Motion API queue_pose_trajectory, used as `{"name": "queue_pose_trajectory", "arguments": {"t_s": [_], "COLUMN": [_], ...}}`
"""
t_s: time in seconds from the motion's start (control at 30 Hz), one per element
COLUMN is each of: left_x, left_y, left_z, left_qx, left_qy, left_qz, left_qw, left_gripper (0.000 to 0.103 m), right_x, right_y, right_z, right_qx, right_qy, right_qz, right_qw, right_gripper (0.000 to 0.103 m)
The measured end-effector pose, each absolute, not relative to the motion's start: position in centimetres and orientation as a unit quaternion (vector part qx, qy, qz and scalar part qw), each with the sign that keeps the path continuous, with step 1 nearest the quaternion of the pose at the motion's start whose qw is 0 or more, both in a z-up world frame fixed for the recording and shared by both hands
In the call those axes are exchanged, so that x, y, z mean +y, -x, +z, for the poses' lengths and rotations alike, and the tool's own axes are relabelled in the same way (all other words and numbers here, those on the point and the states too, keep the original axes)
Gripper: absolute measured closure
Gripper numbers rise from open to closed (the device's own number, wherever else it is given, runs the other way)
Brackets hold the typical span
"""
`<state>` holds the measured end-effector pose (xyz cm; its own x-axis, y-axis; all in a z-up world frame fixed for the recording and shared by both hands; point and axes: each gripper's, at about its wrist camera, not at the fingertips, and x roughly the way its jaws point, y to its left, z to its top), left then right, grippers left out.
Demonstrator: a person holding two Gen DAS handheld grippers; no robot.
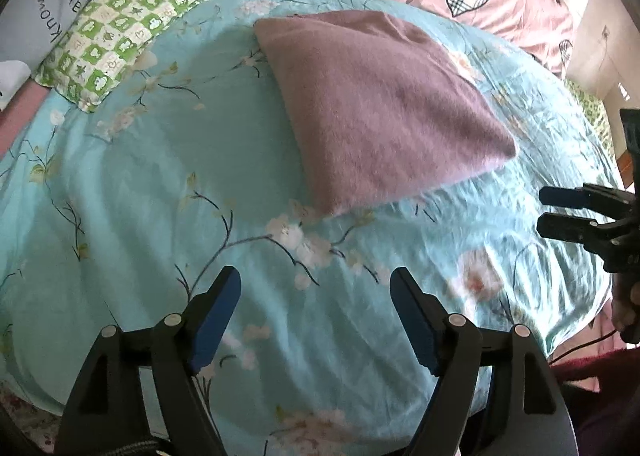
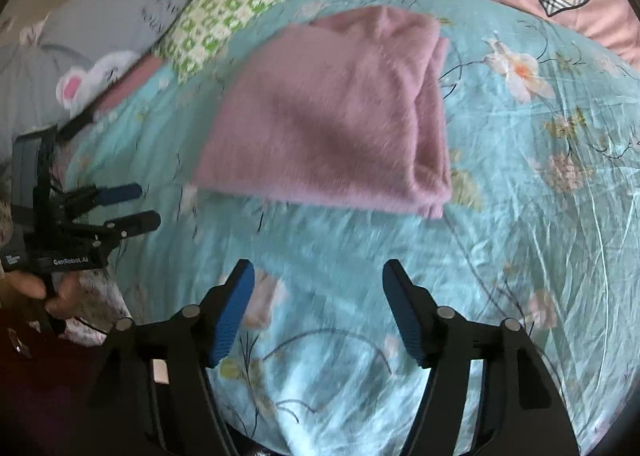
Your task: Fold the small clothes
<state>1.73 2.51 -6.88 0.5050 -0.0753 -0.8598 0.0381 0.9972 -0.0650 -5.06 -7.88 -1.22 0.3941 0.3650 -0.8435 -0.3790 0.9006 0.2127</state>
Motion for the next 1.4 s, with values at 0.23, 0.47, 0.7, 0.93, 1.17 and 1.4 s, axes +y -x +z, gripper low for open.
{"name": "queue_pose_trajectory", "arguments": {"t_s": [0.23, 0.47, 0.7, 0.93, 1.17, 1.4], "left_x": [2.5, 3.1, 2.5, 2.3, 3.1, 3.5], "left_y": [-2.5, -4.5, -5.3, -5.7, -6.0, -6.5], "left_z": [-4.2, -1.9, -3.4, -5.3, -5.9, -5.9], "left_qx": [0.470, 0.449, 0.457, 0.474, 0.479, 0.477], "left_qy": [0.026, 0.042, 0.026, 0.006, 0.006, 0.005], "left_qz": [-0.012, 0.007, 0.033, 0.050, 0.067, 0.072], "left_qw": [0.882, 0.893, 0.888, 0.879, 0.875, 0.876], "left_gripper": [0.019, 0.014, 0.013, 0.013, 0.013, 0.013], "right_x": [-8.1, -7.0, -5.4, -4.9, -4.7, -4.3], "right_y": [4.6, 3.2, 2.6, 1.7, 1.0, 0.6], "right_z": [0.6, 2.8, 1.2, -0.9, -1.2, -1.4], "right_qx": [0.489, 0.463, 0.478, 0.503, 0.506, 0.508], "right_qy": [0.009, 0.030, 0.047, 0.054, 0.050, 0.050], "right_qz": [0.206, 0.201, 0.200, 0.186, 0.182, 0.184], "right_qw": [0.848, 0.863, 0.854, 0.842, 0.842, 0.840], "right_gripper": [0.025, 0.015, 0.015, 0.015, 0.015, 0.015]}}
